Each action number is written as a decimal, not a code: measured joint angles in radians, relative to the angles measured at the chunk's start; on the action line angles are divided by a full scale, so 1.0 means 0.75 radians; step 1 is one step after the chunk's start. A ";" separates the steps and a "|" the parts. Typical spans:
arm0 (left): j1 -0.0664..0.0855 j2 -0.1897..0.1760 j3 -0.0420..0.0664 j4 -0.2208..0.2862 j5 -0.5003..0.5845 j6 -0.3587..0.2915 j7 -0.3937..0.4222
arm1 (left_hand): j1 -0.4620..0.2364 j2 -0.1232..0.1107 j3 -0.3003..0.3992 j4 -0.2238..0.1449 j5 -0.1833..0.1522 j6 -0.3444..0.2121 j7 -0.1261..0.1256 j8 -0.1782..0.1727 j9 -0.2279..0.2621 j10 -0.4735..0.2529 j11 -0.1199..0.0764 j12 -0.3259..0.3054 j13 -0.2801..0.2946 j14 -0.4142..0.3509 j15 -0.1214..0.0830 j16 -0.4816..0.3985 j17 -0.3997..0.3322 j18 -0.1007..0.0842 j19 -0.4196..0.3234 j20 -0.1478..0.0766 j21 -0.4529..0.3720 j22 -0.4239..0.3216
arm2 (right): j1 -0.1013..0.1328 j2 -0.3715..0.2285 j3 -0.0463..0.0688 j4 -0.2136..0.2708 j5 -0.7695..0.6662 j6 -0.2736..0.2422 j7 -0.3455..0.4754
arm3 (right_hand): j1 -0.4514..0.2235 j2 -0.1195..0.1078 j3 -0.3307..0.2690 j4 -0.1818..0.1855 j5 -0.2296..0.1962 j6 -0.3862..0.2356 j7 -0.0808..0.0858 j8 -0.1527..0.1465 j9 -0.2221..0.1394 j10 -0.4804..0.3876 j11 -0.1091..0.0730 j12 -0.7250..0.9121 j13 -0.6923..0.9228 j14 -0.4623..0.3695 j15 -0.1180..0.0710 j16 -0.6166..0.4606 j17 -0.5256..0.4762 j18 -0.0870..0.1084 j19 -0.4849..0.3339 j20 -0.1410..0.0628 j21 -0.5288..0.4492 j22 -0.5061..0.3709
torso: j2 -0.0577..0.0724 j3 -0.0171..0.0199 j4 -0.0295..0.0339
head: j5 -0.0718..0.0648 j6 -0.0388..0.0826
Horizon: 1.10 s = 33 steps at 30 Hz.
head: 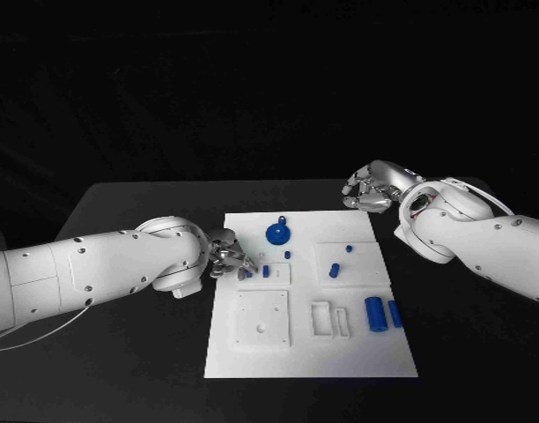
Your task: Assemble the parts on the task board
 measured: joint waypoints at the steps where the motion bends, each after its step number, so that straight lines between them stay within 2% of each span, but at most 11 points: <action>1: 0.000 0.000 0.000 0.000 0.000 0.000 0.000 | 0.007 -0.007 0.000 0.000 -0.008 0.004 -0.003 0.000 0.001 0.000 0.000 0.000 0.000 0.000 0.000 0.000 0.000 0.000 -0.002 0.002 0.000 0.000 | 0.000 0.000 0.000 0.000 0.000 0.000 0.000 | 0.000 0.000 0.000 0.000 0.000 0.000 0.000 0.000 0.000 0.000 0.000 0.000 0.000 0.000 0.000 0.000 0.000 0.000 0.000 0.000 0.000 0.000 | 0.000 -0.0004 0.0000 | 0.000 0.000; 7: 0.001 -0.002 0.002 0.000 0.000 0.000 0.001 | 0.061 -0.052 0.009 -0.054 -0.049 0.012 -0.003 0.001 0.004 -0.007 -0.007 0.009 -0.006 -0.003 -0.002 0.000 -0.001 0.000 -0.002 0.002 0.000 0.000 | 0.000 -0.001 0.000 0.000 0.000 0.000 0.000 | 0.000 0.000 0.000 0.000 0.000 0.000 0.000 0.000 0.001 0.000 0.000 0.000 0.000 0.000 0.000 0.000 0.000 0.000 0.000 0.000 0.000 0.000 | 0.000 -0.0006 -0.0003 | -0.001 -0.001; 9: 0.002 -0.002 0.004 0.000 0.000 -0.001 0.004 | 0.085 -0.057 0.010 -0.055 -0.098 0.004 -0.002 -0.008 0.005 -0.019 -0.019 0.009 -0.010 -0.007 -0.007 0.000 -0.003 0.000 -0.002 0.002 0.000 0.000 | 0.000 -0.001 0.000 0.000 0.000 0.000 0.000 | 0.000 0.000 0.000 0.000 0.000 0.000 0.000 0.000 0.001 0.000 0.000 0.000 0.000 0.000 0.000 0.000 0.000 0.000 0.000 0.000 0.000 0.000 | 0.000 -0.0012 -0.0001 | -0.002 -0.001; 11: 0.002 -0.002 0.003 0.000 0.000 -0.001 0.005 | 0.085 -0.064 -0.002 -0.041 -0.131 0.004 -0.002 -0.011 0.005 -0.019 -0.019 0.009 -0.012 -0.007 -0.007 0.000 -0.003 0.000 -0.002 0.002 0.000 0.000 | 0.000 -0.001 0.000 0.000 0.000 0.000 0.001 | 0.000 0.000 0.000 0.000 0.000 0.000 0.000 0.000 0.001 0.000 0.000 0.000 0.000 0.000 0.000 0.000 0.000 0.000 0.000 0.000 0.000 0.000 | 0.000 -0.0012 0.0000 | -0.002 -0.001; 14: 0.001 -0.005 0.002 0.000 0.001 -0.004 0.007 | 0.061 -0.096 -0.006 0.002 -0.183 0.003 -0.003 -0.013 0.005 -0.016 -0.016 0.009 -0.018 -0.005 -0.005 0.000 -0.005 0.000 -0.002 0.002 0.000 0.000 | 0.000 -0.001 0.000 0.000 0.000 0.000 0.001 | 0.000 0.000 0.000 0.000 0.000 0.000 0.000 0.000 0.001 0.000 0.000 0.000 0.000 0.000 0.000 0.000 0.000 0.000 0.000 0.000 0.000 0.000 | 0.000 -0.0012 0.0000 | -0.002 0.000; 17: -0.001 -0.007 0.001 -0.006 0.009 -0.018 0.010 | 0.041 -0.122 -0.011 0.033 -0.193 0.001 -0.001 -0.013 0.006 -0.019 -0.014 0.009 -0.021 -0.004 -0.004 0.000 -0.007 0.000 -0.002 0.002 0.000 0.000 | -0.001 -0.003 0.000 -0.001 0.001 0.000 0.002 | 0.000 0.000 0.000 0.000 0.001 0.000 0.000 0.000 0.001 0.000 0.000 0.000 0.000 0.000 0.000 0.000 0.000 0.000 0.000 0.000 0.000 0.000 | 0.000 -0.0014 0.0000 | -0.002 0.000; 20: -0.001 -0.009 0.001 -0.012 0.021 -0.042 0.015 | 0.038 -0.172 0.005 0.075 -0.193 -0.020 0.005 -0.021 0.006 -0.028 -0.005 -0.003 -0.033 -0.009 -0.005 -0.014 -0.017 0.000 -0.002 0.002 -0.010 0.000 | -0.001 -0.004 0.000 -0.002 0.003 -0.001 0.002 | 0.000 0.000 -0.004 0.004 0.005 0.000 0.000 0.000 0.001 -0.005 0.005 0.000 0.000 0.000 0.000 0.000 0.000 0.000 0.000 0.000 0.000 0.000 | 0.000 -0.0014 0.0001 | -0.003 0.000; 24: -0.001 -0.011 0.001 -0.020 0.064 -0.086 0.029 | 0.033 -0.259 0.037 0.144 -0.201 -0.082 0.027 -0.058 -0.001 -0.055 0.022 -0.064 -0.071 -0.055 0.003 -0.067 -0.043 0.000 -0.031 0.017 -0.039 -0.005 | -0.001 -0.004 0.000 -0.002 0.006 -0.002 0.003 | 0.000 0.000 -0.004 0.004 0.005 -0.001 0.000 -0.008 -0.001 -0.005 0.005 0.005 -0.001 0.000 0.000 0.000 0.000 0.000 0.000 0.001 0.000 0.000 | 0.000 -0.0013 0.0004 | -0.004 0.000; 25: -0.001 -0.011 0.001 -0.021 0.080 -0.092 0.032 | 0.036 -0.275 0.040 0.158 -0.201 -0.135 0.041 -0.090 -0.014 -0.069 0.035 -0.087 -0.084 -0.070 0.008 -0.087 -0.055 0.000 -0.044 0.020 -0.050 -0.009 | -0.001 -0.004 0.000 -0.003 0.006 -0.002 0.004 | 0.000 0.000 -0.004 0.004 0.005 -0.001 -0.001 -0.008 -0.002 -0.005 0.005 0.005 -0.001 0.003 0.003 0.000 0.000 0.000 0.000 0.001 0.000 0.000 | 0.000 -0.0013 0.0003 | -0.004 0.001; 28: -0.001 -0.011 0.001 -0.023 0.133 -0.107 0.044 | 0.041 -0.297 0.039 0.162 -0.201 -0.289 0.094 -0.173 -0.047 -0.154 0.086 -0.164 -0.122 -0.144 0.044 -0.156 -0.089 0.000 -0.104 0.036 -0.090 -0.021 | -0.001 -0.004 0.000 -0.003 0.008 -0.002 0.005 | 0.000 0.000 -0.004 0.004 0.005 -0.003 -0.003 -0.012 -0.004 -0.005 0.005 0.005 -0.001 0.005 0.005 0.000 0.000 0.000 -0.001 0.001 0.000 0.000 | 0.000 -0.0013 0.0004 | -0.004 0.001; 33: -0.001 -0.014 0.001 -0.026 0.191 -0.123 0.057 | 0.047 -0.302 -0.024 0.156 -0.201 -0.362 0.132 -0.204 -0.065 -0.195 0.122 -0.203 -0.146 -0.181 0.077 -0.186 -0.115 0.000 -0.150 0.055 -0.116 -0.025 | -0.001 -0.004 0.000 -0.003 0.012 -0.003 0.006 | 0.000 0.000 -0.004 0.004 0.005 -0.009 -0.005 -0.012 -0.006 -0.010 0.010 0.005 -0.001 0.005 0.005 0.000 0.001 0.000 -0.003 0.003 0.000 0.000 | 0.000 -0.0010 0.0004 | -0.004 0.002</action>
